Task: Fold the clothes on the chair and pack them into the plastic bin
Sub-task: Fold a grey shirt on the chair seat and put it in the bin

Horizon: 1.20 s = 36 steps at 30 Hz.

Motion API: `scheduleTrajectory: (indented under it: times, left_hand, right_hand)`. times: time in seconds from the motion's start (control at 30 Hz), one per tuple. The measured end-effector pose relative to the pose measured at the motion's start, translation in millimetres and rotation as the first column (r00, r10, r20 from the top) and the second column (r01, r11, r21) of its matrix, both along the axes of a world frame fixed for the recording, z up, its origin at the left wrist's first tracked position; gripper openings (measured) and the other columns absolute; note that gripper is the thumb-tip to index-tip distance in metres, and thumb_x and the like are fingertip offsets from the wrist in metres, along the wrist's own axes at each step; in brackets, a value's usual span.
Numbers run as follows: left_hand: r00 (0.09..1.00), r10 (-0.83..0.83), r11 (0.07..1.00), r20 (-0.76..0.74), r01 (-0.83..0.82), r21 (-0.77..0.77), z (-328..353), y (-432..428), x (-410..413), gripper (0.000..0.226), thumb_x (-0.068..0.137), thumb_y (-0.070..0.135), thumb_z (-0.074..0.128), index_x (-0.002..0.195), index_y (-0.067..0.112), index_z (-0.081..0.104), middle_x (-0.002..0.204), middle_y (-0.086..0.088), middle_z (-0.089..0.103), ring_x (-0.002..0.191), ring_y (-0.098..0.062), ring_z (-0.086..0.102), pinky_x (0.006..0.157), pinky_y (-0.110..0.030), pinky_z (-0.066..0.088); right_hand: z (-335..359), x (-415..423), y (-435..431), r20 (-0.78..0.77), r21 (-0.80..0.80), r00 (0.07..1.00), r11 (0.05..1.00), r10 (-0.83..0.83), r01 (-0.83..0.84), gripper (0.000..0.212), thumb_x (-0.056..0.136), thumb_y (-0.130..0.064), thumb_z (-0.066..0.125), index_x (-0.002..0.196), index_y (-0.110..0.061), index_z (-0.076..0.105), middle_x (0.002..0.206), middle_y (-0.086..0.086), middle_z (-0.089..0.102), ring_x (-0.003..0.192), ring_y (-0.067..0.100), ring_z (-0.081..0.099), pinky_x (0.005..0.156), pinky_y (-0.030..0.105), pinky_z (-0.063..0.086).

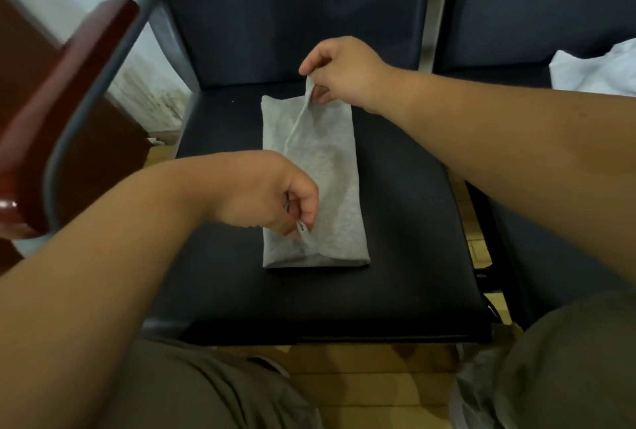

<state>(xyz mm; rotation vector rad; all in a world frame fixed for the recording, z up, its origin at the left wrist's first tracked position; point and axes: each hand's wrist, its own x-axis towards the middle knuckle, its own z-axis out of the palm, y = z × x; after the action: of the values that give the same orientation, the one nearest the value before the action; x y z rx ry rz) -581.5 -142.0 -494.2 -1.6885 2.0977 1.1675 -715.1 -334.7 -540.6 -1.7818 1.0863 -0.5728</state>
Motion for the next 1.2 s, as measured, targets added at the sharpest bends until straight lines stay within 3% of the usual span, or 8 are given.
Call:
scheduleTrajectory:
  times: [0.2,0.3,0.4,0.63,0.8,0.93,1.07,1.2]
  left_hand:
    - [0.988,-0.023,0.991,0.155,0.002,0.136,-7.6,4.9,15.6,0.020,0.089,0.021,0.082,0.096,0.038,0.074,0.090,0.022,0.069,0.082,0.008,0.063,0.064,-0.004,0.044]
    - [0.956,-0.098,0.972,0.276,0.032,0.234,-10.7,6.7,12.9,0.025,0.089,0.024,0.082,0.107,0.037,0.072,0.105,0.016,0.069,0.094,-0.001,0.064,0.078,-0.016,0.050]
    - [0.924,-0.132,0.959,0.358,0.028,0.283,-10.3,6.9,5.9,0.026,0.088,0.033,0.082,0.111,0.037,0.071,0.112,0.008,0.073,0.102,-0.009,0.067,0.095,-0.033,0.056]
    - [0.967,-0.041,0.993,0.253,0.012,0.117,-6.9,13.1,-10.5,0.021,0.090,0.032,0.081,0.109,0.029,0.072,0.107,0.005,0.074,0.093,-0.010,0.070,0.092,-0.034,0.061]
    - [0.977,0.018,1.000,0.211,-0.018,-0.002,-9.8,29.7,-24.7,0.023,0.088,0.031,0.081,0.108,0.035,0.072,0.107,0.014,0.069,0.096,-0.007,0.062,0.077,-0.026,0.048]
    - [0.960,0.059,0.996,0.275,-0.038,-0.079,-24.7,43.3,-33.7,0.034,0.085,0.037,0.083,0.113,0.035,0.065,0.113,0.013,0.061,0.103,-0.015,0.059,0.087,-0.032,0.052]
    - [0.937,0.063,0.988,0.345,-0.011,-0.151,-41.8,53.9,-37.0,0.052,0.086,0.029,0.083,0.130,0.023,0.057,0.122,0.001,0.055,0.105,-0.024,0.059,0.092,-0.041,0.055]
    - [0.916,0.034,0.971,0.400,0.064,-0.230,-50.2,58.8,-43.6,0.045,0.086,0.025,0.077,0.125,0.020,0.056,0.123,-0.002,0.053,0.103,-0.026,0.059,0.089,-0.043,0.057]
  right_hand:
    - [-8.7,17.9,9.9,0.088,0.115,0.988,0.983,0.131,-0.140,0.051,0.094,-0.003,0.074,0.139,-0.024,0.067,0.133,-0.002,0.067,0.115,0.009,0.071,0.093,0.029,0.062]
    - [-7.6,13.8,17.1,0.006,0.099,0.982,0.977,0.190,-0.190,0.053,0.096,-0.007,0.072,0.142,-0.033,0.066,0.146,-0.009,0.060,0.125,0.005,0.063,0.098,0.027,0.060]
    - [-2.3,3.0,26.5,-0.090,0.063,0.978,0.981,0.191,-0.185,0.044,0.096,-0.009,0.069,0.132,-0.033,0.072,0.137,-0.013,0.065,0.117,0.002,0.066,0.095,0.025,0.060]
    - [32.9,-41.1,65.4,-0.396,0.018,0.898,0.979,0.192,-0.201,0.029,0.103,-0.018,0.052,0.113,-0.029,0.077,0.113,-0.009,0.073,0.099,0.006,0.074,0.090,0.035,0.064]
    - [60.4,-66.5,99.0,-0.584,0.219,0.748,0.949,0.315,-0.228,0.025,0.107,-0.022,0.053,0.125,-0.023,0.070,0.121,-0.005,0.072,0.101,0.015,0.074,0.090,0.038,0.064]
    - [64.9,-78.7,134.5,-0.631,0.373,0.659,0.905,0.410,-0.207,0.031,0.109,-0.023,0.054,0.139,-0.018,0.061,0.123,0.000,0.072,0.103,0.019,0.075,0.094,0.042,0.063]
    - [39.4,-91.6,162.4,-0.580,0.371,0.709,0.905,0.400,-0.207,0.033,0.108,-0.016,0.051,0.138,-0.019,0.064,0.124,-0.003,0.072,0.099,0.015,0.076,0.086,0.035,0.065]
    - [31.2,-99.1,174.0,-0.689,0.326,0.576,0.897,0.441,-0.297,0.033,0.107,-0.014,0.049,0.134,-0.023,0.066,0.123,-0.002,0.070,0.099,0.016,0.074,0.083,0.032,0.062]
